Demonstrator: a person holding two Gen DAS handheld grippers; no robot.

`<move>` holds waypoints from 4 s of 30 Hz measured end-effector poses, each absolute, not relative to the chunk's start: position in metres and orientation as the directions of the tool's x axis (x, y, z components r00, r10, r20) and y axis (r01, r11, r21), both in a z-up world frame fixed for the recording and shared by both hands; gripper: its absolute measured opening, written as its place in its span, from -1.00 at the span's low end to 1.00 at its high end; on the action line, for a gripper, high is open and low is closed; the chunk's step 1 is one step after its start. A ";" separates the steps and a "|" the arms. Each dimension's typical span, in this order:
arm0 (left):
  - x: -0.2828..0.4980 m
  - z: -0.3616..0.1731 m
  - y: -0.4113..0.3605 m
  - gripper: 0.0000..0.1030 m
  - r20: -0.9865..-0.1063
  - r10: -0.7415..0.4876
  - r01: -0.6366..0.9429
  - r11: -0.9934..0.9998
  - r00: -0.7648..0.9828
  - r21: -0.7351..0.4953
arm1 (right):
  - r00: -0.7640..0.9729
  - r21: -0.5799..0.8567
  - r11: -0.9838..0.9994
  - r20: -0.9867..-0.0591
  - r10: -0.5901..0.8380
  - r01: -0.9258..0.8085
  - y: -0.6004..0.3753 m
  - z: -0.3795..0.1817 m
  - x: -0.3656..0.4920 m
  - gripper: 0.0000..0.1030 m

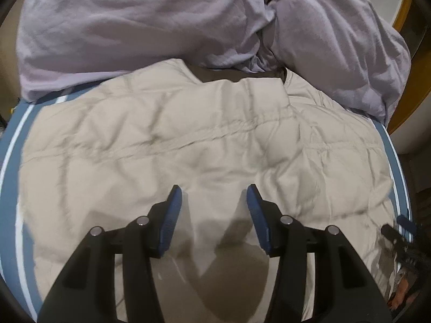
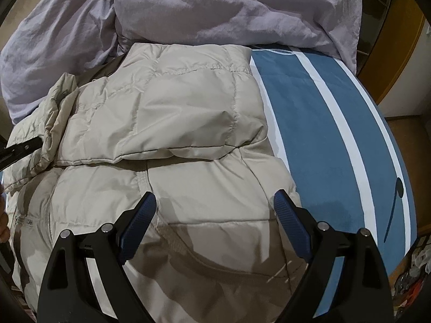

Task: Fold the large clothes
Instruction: 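Fold the held sleeve across the jacket body and open the left gripper, then grasp the jacket hem with both grippers, then lift the hem with both grippers and fold it toward the collar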

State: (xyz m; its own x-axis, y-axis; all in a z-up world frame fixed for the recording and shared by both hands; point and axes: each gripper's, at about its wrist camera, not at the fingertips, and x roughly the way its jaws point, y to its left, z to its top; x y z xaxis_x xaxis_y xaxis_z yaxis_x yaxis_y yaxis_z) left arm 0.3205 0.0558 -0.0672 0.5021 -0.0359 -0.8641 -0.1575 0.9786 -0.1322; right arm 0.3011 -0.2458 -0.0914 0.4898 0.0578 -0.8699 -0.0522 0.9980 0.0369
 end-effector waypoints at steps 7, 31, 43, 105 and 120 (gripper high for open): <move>0.243 -0.049 0.097 0.18 -0.849 0.033 -0.232 0.967 0.528 -0.107 | 0.497 0.024 0.996 -0.865 0.065 -0.088 -0.257 -0.089 0.276 0.76; 0.039 -0.094 0.179 0.26 -0.886 0.046 -0.484 0.850 0.461 -0.208 | 0.401 0.158 0.985 -0.899 0.174 -0.074 -0.335 -0.113 0.182 0.76; 0.026 -0.102 0.169 0.10 -0.871 -0.018 -0.483 0.827 0.490 -0.289 | 0.359 0.325 0.942 -0.872 0.334 -0.085 -0.346 -0.129 0.168 0.41; 0.336 0.020 0.241 -0.75 -0.746 0.095 -0.355 0.914 0.659 -0.197 | 0.674 0.164 0.979 -0.711 0.200 -0.118 -0.233 0.006 0.449 -0.77; 0.427 -0.038 0.253 -0.68 -0.828 0.109 -0.387 0.912 0.551 -0.137 | 0.575 0.161 0.986 -0.803 0.157 -0.045 -0.225 -0.053 0.527 -0.75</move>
State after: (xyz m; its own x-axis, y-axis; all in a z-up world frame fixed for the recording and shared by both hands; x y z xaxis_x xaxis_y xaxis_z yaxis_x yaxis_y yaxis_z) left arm 0.4273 0.2530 -0.0378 0.5506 0.1095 -0.8276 -0.3866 0.9121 -0.1366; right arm 0.5272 -0.2248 -0.0527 0.5750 0.1571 -0.8029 -0.0448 0.9860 0.1608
